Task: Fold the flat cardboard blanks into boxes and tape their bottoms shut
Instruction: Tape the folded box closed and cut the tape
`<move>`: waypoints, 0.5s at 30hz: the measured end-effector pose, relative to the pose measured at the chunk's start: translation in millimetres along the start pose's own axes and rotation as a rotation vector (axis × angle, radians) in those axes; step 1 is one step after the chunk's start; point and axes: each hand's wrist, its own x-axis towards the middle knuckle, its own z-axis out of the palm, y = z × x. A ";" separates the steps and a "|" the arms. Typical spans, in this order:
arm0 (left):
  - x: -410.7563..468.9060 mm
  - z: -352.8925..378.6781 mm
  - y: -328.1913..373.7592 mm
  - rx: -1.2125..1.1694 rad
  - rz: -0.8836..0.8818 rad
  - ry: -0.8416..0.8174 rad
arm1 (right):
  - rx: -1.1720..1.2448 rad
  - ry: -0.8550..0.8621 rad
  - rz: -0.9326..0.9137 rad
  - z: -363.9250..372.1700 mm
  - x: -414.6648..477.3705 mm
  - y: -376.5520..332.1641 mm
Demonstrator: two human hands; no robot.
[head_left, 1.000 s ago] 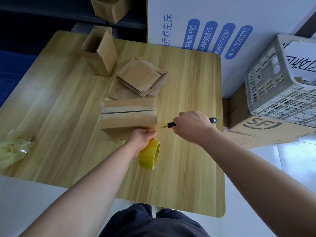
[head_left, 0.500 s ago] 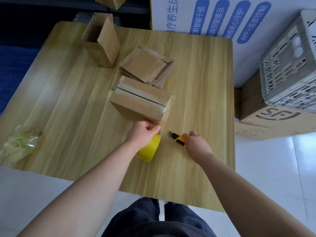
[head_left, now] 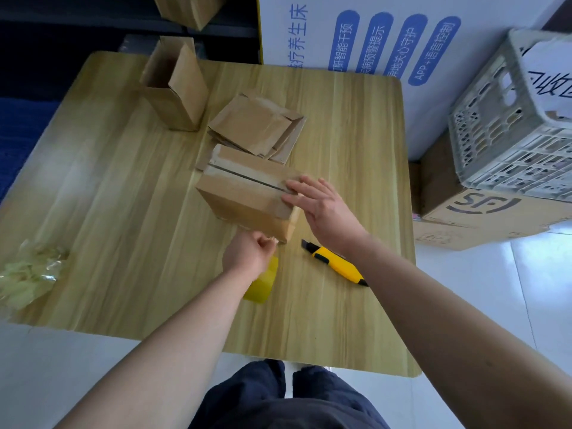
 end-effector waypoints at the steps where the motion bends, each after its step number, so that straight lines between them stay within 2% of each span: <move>1: -2.4 1.8 -8.7 -0.023 -0.005 -0.008 | -0.007 0.006 0.005 0.1 -0.2 0.1; 6: -11.7 -3.6 -36.7 -0.287 0.139 -0.008 | -0.013 0.017 0.039 2.7 1.1 -3.0; 12: -17.6 -4.9 -32.9 -0.233 0.179 0.177 | -0.023 0.003 0.057 1.3 0.0 -7.3; 15: -21.5 -7.2 -32.3 -0.276 0.251 0.213 | -0.022 -0.002 0.071 1.4 -0.1 -7.4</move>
